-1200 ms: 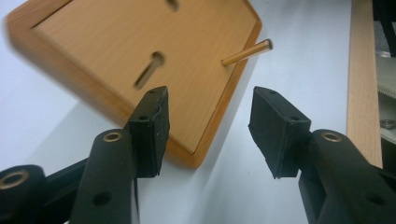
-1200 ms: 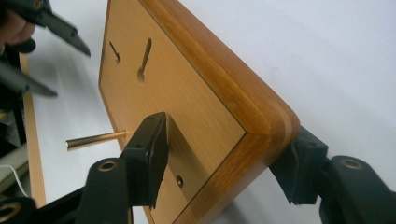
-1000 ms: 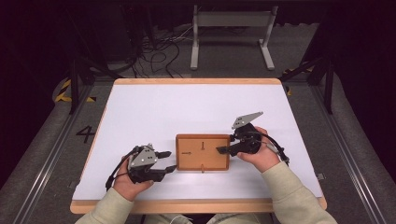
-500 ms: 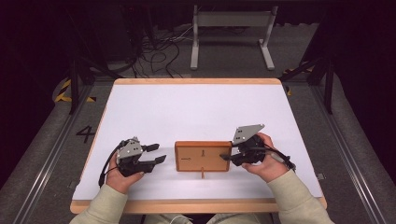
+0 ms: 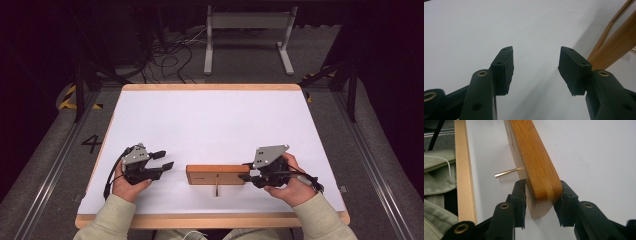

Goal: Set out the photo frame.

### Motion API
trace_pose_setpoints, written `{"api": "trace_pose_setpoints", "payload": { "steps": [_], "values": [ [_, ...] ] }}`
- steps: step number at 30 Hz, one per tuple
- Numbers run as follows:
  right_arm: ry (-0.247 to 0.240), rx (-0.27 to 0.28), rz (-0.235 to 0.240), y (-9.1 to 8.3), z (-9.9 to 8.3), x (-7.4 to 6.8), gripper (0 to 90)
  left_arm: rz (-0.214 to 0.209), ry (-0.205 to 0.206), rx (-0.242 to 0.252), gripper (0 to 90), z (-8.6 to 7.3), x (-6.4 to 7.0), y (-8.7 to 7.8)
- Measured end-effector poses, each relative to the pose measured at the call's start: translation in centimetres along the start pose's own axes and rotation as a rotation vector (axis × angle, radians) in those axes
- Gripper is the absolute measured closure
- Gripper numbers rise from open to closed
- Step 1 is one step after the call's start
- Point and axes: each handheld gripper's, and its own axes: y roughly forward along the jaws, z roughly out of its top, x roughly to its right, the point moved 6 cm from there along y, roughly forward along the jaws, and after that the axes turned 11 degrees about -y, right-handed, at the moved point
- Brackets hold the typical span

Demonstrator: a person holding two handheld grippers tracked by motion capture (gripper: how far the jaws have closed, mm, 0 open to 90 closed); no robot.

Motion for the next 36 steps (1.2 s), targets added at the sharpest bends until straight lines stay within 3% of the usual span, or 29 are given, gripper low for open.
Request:
{"api": "trace_pose_setpoints", "payload": {
  "steps": [9, 17, 25, 28, 32, 36],
  "values": [
    [-0.004, 0.013, 0.046, -0.4, -0.3, -1.1, 61.7, 0.005, -0.023, 0.011, 45.9, 0.1, -0.6, 0.0],
    [0.008, -0.005, 0.076, -0.5, -0.8, -2.0, 51.3, 0.004, -0.015, 0.008, 45.5, 0.1, -0.7, 0.1],
    [0.049, -0.031, 0.053, -0.8, -2.5, -1.7, 47.3, 0.006, -0.014, 0.01, 45.2, 0.1, -0.7, 0.1],
    [0.06, -0.037, 0.052, -0.9, -3.1, -1.7, 52.0, 0.004, -0.021, 0.009, 45.1, 0.1, -0.7, 0.1],
    [0.055, -0.044, 0.055, -0.7, -3.8, -1.6, 64.5, 0.002, -0.016, 0.008, 45.2, 0.1, -0.7, 0.1],
    [0.046, -0.084, 0.082, -0.4, -4.4, -1.8, 78.0, 0.002, -0.013, 0.006, 45.2, 0.2, -0.6, 0.3]
  ]
}}
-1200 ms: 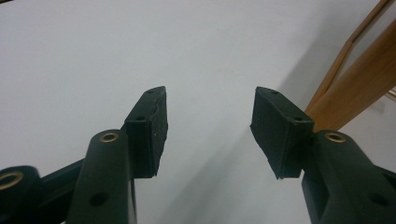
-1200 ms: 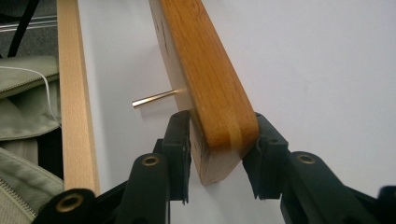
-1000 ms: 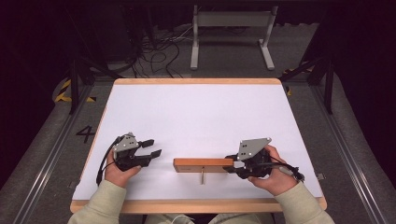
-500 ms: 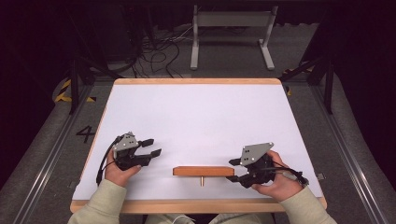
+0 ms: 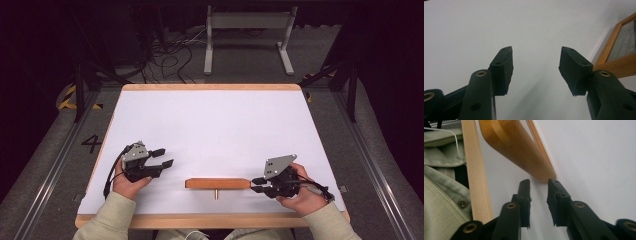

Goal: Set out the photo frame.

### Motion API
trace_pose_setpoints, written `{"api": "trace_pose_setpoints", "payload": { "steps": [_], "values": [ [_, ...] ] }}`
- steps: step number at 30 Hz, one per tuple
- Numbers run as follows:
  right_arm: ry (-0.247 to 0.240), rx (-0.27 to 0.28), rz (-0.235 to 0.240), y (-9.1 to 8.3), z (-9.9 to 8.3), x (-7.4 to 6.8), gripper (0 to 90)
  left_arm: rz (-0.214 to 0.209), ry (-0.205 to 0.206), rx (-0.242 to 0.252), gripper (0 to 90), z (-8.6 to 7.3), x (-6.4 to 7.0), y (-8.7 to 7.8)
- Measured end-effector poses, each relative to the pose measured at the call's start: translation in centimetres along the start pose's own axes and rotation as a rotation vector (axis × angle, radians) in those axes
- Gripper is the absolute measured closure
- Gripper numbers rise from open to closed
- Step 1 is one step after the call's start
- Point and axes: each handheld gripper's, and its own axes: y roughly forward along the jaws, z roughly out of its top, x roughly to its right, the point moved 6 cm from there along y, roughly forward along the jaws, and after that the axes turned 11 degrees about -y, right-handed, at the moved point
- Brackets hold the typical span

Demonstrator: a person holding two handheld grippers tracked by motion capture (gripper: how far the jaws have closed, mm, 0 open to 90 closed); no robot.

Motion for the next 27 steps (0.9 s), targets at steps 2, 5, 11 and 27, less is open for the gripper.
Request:
{"api": "trace_pose_setpoints", "payload": {
  "steps": [2, 5, 11, 27],
  "values": [
    [-0.001, -0.01, 0.007, 0.1, -0.1, 0.0, 81.2, 0.002, 0.002, -0.001, 45.2, 0.0, 0.0, 0.0],
    [-0.01, -0.035, 0.049, 0.6, -0.3, -0.3, 90.0, 0.0, -0.008, 0.003, 45.2, 0.0, 0.0, 0.0],
    [-0.004, -0.052, 0.086, 1.6, -0.5, -0.7, 90.0, 0.003, -0.004, -0.001, 45.2, 0.0, 0.0, 0.0],
    [0.096, 0.002, 0.097, 3.4, -0.7, -0.2, 90.0, 0.007, -0.003, -0.003, 45.1, -0.1, -0.2, 0.0]
  ]
}}
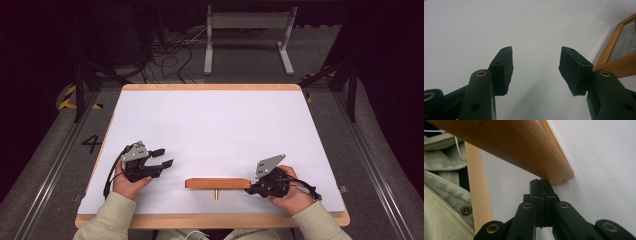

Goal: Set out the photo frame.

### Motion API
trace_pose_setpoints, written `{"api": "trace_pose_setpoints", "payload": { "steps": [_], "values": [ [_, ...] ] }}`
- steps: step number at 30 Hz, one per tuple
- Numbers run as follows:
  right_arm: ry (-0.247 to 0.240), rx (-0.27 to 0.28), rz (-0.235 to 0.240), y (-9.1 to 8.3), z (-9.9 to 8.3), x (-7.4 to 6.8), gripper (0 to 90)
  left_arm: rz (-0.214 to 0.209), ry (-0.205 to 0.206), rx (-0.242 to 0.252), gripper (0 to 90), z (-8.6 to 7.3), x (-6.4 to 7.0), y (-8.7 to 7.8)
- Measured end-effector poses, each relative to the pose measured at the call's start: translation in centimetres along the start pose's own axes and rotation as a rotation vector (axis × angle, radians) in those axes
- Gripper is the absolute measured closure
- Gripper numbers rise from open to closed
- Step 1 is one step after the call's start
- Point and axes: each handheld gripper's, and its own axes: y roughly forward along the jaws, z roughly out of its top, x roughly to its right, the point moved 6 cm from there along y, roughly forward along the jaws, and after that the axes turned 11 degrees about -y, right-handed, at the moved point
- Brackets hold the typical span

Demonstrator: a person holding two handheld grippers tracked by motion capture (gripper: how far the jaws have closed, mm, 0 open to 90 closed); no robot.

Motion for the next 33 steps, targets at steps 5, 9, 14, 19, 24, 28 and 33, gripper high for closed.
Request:
{"api": "trace_pose_setpoints", "payload": {
  "steps": [5, 9, 14, 19, 24, 28, 33],
  "values": [
    [0.009, -0.003, -0.016, 0.2, 0.1, 0.3, 90.0, 0.004, -0.008, -0.001, 45.0, -0.1, 0.0, 0.0],
    [0.039, 0.001, -0.05, 0.2, 0.2, 1.1, 90.0, 0.009, -0.008, -0.003, 44.9, -0.3, 0.0, -0.2],
    [0.084, 0.01, -0.087, 0.5, 0.5, 2.0, 90.0, 0.019, -0.001, -0.006, 44.7, -0.4, 0.1, -0.4],
    [0.115, 0.03, -0.113, 0.6, 1.0, 3.0, 90.0, 0.023, 0.002, -0.009, 44.6, -0.6, 0.2, -0.5],
    [0.121, 0.072, -0.149, 0.4, 2.2, 4.1, 90.0, 0.03, 0.016, -0.01, 44.7, -0.6, 0.3, -0.7],
    [0.125, 0.079, -0.154, 0.6, 2.9, 4.9, 90.0, 0.033, 0.012, -0.011, 44.6, -0.7, 0.3, -0.7],
    [0.133, 0.085, -0.155, 1.1, 3.6, 6.0, 90.0, 0.034, 0.013, -0.013, 44.6, -0.7, 0.2, -0.7]
  ]
}}
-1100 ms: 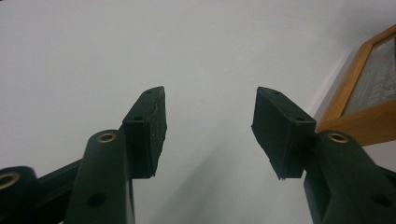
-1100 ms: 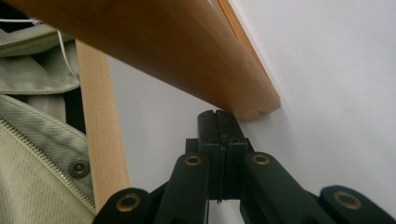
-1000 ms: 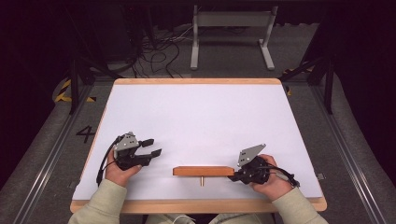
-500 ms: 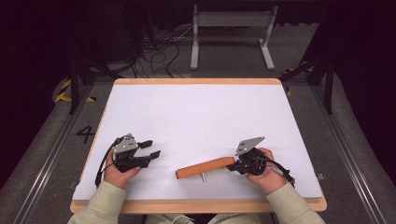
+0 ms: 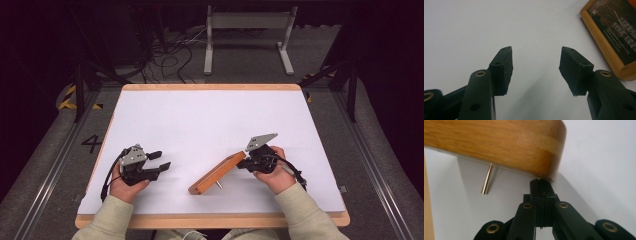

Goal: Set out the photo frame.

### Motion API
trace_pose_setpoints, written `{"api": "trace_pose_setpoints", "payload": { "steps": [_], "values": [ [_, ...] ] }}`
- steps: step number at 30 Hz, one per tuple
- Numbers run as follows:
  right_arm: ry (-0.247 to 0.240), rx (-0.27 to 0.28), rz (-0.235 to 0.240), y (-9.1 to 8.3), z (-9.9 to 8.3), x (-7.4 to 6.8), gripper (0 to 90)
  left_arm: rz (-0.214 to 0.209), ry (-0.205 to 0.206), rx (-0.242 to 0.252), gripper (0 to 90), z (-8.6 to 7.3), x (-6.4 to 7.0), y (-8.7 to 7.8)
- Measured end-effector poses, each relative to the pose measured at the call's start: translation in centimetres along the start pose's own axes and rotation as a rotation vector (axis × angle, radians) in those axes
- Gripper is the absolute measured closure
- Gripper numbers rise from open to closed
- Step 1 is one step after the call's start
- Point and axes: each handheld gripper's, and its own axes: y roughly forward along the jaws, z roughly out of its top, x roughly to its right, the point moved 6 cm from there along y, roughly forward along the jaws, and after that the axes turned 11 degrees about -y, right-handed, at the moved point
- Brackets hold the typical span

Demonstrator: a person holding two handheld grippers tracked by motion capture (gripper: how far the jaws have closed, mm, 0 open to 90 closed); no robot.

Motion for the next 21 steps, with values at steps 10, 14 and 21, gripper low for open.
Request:
{"api": "trace_pose_setpoints", "payload": {
  "steps": [10, 14, 21],
  "values": [
    [0.004, -0.001, 0.001, 1.0, 1.4, 1.1, 90.0, -0.001, 0.0, -0.003, 44.7, 0.0, 0.1, 0.0],
    [0.027, 0.016, 0.003, 1.2, 1.9, 1.6, 90.0, -0.003, 0.003, -0.006, 44.7, 0.0, 0.0, 0.1],
    [0.048, 0.017, 0.015, 2.2, 3.2, 2.5, 90.0, -0.003, 0.003, -0.006, 44.7, -0.1, 0.0, 0.1]
  ]
}}
